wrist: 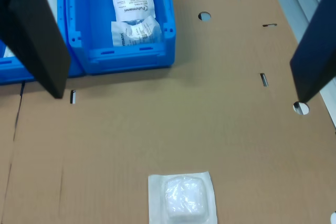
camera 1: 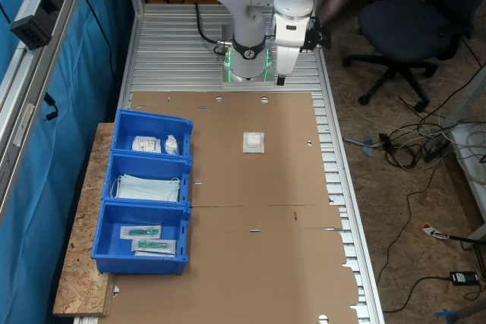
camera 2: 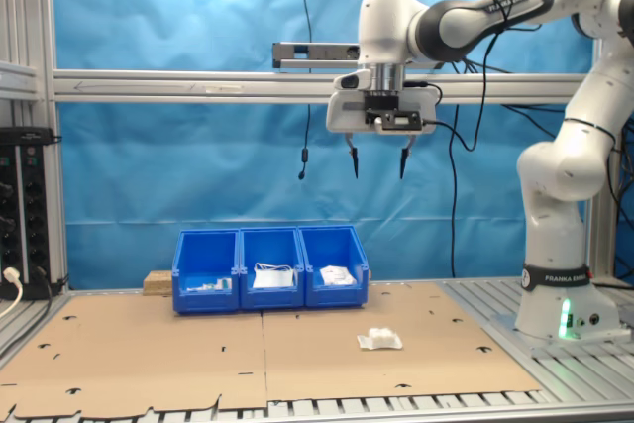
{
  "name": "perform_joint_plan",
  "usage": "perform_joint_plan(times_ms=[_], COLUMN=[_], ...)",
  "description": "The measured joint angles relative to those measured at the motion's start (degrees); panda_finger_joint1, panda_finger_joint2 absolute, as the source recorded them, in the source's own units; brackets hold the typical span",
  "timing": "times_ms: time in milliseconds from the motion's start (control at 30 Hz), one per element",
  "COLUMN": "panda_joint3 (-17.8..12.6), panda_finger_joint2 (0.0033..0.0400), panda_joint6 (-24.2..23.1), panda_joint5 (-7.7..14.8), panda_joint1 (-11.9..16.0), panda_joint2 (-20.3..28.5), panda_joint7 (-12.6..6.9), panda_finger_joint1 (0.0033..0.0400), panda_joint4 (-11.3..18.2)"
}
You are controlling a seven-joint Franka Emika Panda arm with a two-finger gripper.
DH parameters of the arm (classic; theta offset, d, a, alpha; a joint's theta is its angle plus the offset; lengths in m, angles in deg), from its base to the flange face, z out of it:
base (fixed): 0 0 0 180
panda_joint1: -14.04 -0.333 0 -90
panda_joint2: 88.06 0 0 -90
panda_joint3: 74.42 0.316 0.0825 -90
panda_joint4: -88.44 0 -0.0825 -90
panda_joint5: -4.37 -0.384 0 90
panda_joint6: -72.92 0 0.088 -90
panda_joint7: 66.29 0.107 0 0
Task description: Pick and place sorting task of medical equipment.
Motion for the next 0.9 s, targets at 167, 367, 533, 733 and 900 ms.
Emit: perform_joint_plan(times_ms=[167, 367, 533, 733, 900], panda_joint3=[-0.25, -0.67, -0.98, -1.17, -1.3], panda_finger_joint2=[0.04, 0.04, 0.04, 0.04, 0.04], panda_joint6=[-3.67, -8.76, -11.97, -14.98, -17.12], panda_joint5=[0.0, 0.0, 0.0, 0.0, 0.0], panda_joint1=[0.8, 3.03, 4.95, 6.31, 6.73], panda_joint2=[0.49, 0.52, -0.03, -1.95, -4.28], panda_joint7=[-0.71, -2.58, -3.86, -5.19, -6.03], panda_finger_joint1=[0.04, 0.04, 0.04, 0.04, 0.04], panda_joint4=[3.8, 9.25, 12.51, 14.7, 15.56])
